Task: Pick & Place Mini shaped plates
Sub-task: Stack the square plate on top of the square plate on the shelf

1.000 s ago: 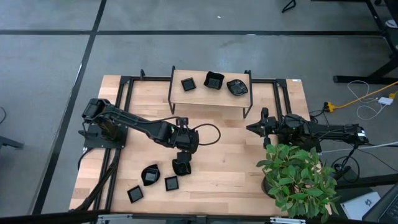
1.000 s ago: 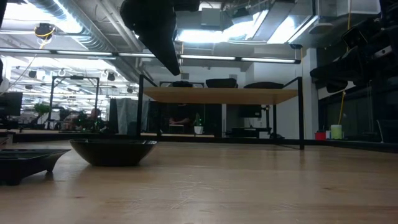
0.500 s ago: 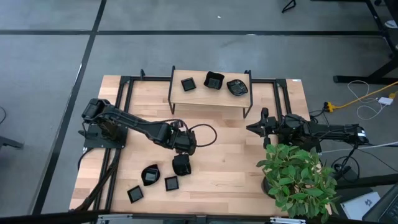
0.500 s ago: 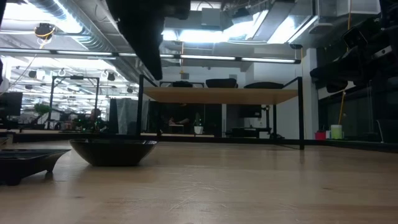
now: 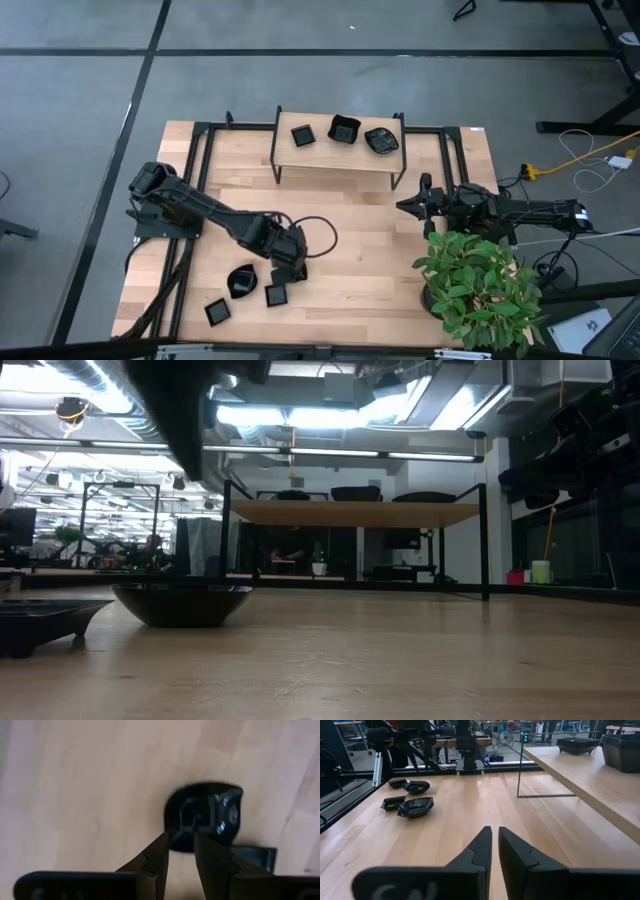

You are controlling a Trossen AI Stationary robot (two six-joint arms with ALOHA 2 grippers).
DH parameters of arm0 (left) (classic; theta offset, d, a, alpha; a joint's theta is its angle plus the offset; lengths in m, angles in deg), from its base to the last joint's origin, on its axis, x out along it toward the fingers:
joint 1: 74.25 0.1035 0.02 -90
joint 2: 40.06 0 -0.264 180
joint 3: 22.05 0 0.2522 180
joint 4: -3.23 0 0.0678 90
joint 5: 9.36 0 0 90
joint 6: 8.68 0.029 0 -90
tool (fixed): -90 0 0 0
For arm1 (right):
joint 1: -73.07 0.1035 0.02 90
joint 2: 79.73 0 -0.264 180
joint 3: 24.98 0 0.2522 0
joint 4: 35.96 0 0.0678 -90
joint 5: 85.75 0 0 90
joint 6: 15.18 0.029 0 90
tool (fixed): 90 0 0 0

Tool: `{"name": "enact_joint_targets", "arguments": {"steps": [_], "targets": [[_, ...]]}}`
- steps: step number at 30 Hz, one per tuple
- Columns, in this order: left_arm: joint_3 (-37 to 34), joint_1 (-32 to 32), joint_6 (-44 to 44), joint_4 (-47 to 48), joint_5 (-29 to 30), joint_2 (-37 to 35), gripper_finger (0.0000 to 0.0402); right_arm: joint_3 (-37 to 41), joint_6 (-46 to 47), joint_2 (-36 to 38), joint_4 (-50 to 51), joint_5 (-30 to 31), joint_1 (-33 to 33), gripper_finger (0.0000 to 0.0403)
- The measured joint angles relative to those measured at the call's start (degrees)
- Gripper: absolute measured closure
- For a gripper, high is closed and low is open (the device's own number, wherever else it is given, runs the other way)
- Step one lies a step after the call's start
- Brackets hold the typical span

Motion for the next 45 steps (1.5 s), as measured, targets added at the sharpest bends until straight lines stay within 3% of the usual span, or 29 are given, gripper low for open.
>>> {"name": "enact_joint_targets", "arguments": {"steps": [12,23,29,35,40,45], "targets": [[0.00,-2.20,-11.00,9.48,-5.38,0.00,0.0316,0.00,0.00,0.00,0.02,0.02,0.02,0.0369],[0.00,-3.33,-20.07,11.10,-11.32,0.00,0.0316,-0.02,0.00,0.00,0.00,0.00,0.02,0.0369],[0.00,-7.00,-29.48,11.08,-11.41,0.00,0.0316,-0.02,0.02,0.00,0.00,-0.01,0.00,0.0369],[-1.43,-11.99,-24.73,9.34,-10.22,-0.02,0.0316,-0.02,0.02,0.00,0.01,0.01,0.00,0.0369],[-2.80,-16.83,-28.53,5.57,-13.47,0.13,0.0316,-0.02,0.00,0.00,0.00,0.01,0.02,0.0369],[-2.85,-20.90,-28.34,4.76,-7.24,1.28,0.0316,0.01,0.02,0.00,0.02,0.02,0.00,0.0369]]}}
